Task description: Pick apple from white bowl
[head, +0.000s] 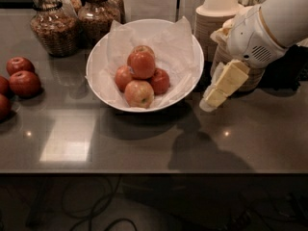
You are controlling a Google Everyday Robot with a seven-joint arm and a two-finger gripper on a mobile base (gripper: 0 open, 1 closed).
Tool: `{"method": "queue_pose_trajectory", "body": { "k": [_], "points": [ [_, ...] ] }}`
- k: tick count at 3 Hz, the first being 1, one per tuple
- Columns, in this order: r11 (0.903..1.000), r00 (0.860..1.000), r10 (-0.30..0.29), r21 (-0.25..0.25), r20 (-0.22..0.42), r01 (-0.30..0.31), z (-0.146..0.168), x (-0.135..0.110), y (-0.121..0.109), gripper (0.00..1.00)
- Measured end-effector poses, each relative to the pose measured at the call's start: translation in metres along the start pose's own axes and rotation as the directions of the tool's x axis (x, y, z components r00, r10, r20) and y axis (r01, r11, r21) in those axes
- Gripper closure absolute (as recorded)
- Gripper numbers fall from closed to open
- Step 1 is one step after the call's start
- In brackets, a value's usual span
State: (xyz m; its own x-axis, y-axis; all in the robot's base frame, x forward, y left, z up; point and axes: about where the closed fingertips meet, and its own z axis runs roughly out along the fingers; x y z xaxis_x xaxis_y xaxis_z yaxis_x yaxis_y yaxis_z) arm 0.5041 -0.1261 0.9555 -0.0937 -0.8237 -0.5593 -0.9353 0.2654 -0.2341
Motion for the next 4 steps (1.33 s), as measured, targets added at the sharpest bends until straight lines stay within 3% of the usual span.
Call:
{"method": "queue_pose_trajectory", "body": {
  "k": [1,2,3,4],
  "points": [
    [0.9998,0.988,0.022,-0.006,0.156,-0.021,0.023,-0.024,-0.011,0.0],
    [0.9994,0.958,0.026,-0.031,0.286,-0.018,0.04,-0.045,-0.016,0.0],
    [0.9985,0.941,-0.003,-0.05,0.337,0.021,0.048,-0.068,-0.018,0.0],
    [0.9985,0.941,-0.003,-0.05,0.338,0.021,0.048,-0.068,-0.018,0.0]
  ]
}}
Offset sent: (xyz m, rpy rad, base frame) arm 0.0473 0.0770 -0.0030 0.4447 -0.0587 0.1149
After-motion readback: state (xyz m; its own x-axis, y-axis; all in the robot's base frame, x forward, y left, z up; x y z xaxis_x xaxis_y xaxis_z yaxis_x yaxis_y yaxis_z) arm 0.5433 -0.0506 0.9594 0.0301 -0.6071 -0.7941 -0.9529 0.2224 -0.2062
